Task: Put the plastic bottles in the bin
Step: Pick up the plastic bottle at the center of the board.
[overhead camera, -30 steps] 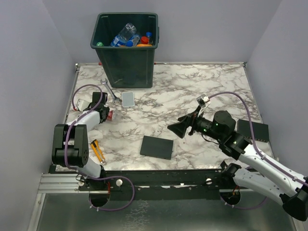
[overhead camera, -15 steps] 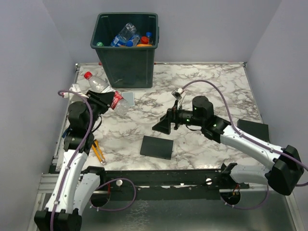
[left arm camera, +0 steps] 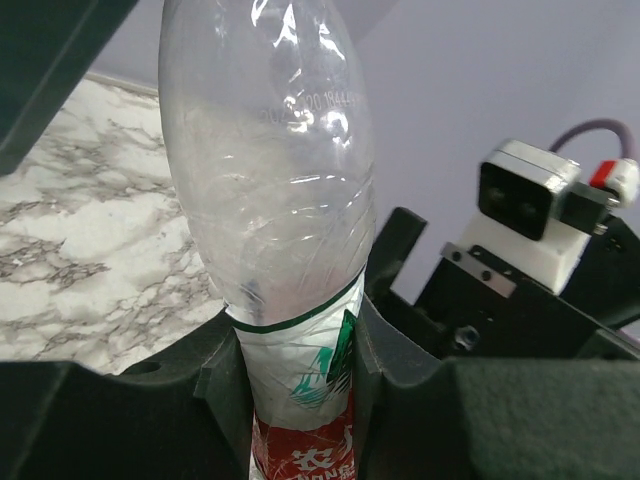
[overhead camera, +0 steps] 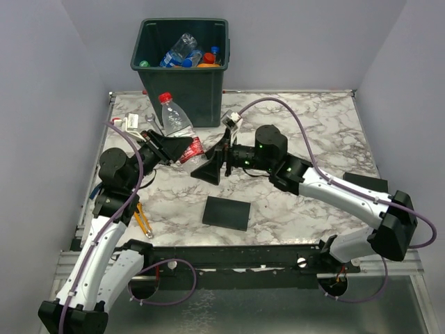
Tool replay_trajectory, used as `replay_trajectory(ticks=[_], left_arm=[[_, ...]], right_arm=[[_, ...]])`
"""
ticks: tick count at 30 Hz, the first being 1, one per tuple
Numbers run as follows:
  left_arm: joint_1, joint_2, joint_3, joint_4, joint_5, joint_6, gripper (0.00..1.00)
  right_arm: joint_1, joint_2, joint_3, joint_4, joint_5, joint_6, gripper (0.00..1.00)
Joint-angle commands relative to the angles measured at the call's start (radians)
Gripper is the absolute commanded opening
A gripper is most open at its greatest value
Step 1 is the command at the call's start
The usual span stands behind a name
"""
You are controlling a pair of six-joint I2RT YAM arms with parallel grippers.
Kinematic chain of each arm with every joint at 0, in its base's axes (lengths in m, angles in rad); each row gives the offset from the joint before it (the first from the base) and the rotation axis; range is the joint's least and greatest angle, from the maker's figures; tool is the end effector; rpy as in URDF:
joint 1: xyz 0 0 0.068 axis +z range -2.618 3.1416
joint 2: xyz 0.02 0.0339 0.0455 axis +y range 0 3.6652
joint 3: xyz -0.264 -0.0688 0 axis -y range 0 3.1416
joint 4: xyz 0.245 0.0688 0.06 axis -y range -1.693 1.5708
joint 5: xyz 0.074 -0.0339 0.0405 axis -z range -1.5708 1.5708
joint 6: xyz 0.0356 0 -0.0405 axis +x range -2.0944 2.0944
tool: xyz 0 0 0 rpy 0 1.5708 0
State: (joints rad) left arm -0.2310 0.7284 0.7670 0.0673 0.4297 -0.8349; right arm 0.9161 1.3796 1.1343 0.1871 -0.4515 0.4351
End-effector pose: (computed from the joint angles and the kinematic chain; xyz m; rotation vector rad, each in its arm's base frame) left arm 0.1633 -0.0536 0.3699 -0.1015 1.5859 -1.1627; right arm 0.1874 0.2696 0.3652 -0.7971 1.6340 1.3668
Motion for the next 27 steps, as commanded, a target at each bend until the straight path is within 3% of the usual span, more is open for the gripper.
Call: replay_trajectory(ticks=[1, 3, 4, 7, 10, 13, 18, 23, 27], left_arm=[[-0.019, 0.000, 0.053, 0.067, 0.067, 0.030, 0.32], [-0.027, 0.005, 0.051, 0.081, 0.068, 0.025, 0.32], [-0.028, 0.007, 0.048, 0.086, 0.069, 0.023, 0.32], [-0.034, 0.004, 0.039, 0.091, 0.067, 0.020, 0.34], [-0.039, -0.007, 0.031, 0.091, 0.047, 0.017, 0.52], [-0.041, -0.012, 0.053, 0.060, -0.016, 0.019, 0.97], [-0.042, -0.008, 0.177, -0.072, -0.281, 0.061, 0.99], [-0.045, -0.032, 0.265, -0.227, -0.650, 0.139, 0.99], [-0.058, -0.049, 0.248, -0.281, -0.744, 0.174, 0.99]], right_arm=[[0.036, 0.079, 0.073, -0.014, 0.035, -0.019, 1.00], [0.041, 0.113, 0.096, -0.025, 0.054, -0.001, 0.98], [0.041, 0.125, 0.103, -0.027, 0.068, 0.007, 0.92], [0.041, 0.132, 0.094, 0.016, 0.090, 0.020, 0.61], [0.041, 0.120, 0.088, 0.043, 0.107, 0.021, 0.41], [0.041, 0.087, 0.096, 0.043, 0.141, -0.003, 0.37], [0.028, 0.096, 0.252, -0.100, 0.270, -0.118, 0.36], [-0.112, 0.242, 0.565, -0.266, 0.249, -0.079, 0.35], [-0.235, 0.426, 0.837, -0.348, 0.184, 0.006, 0.35]])
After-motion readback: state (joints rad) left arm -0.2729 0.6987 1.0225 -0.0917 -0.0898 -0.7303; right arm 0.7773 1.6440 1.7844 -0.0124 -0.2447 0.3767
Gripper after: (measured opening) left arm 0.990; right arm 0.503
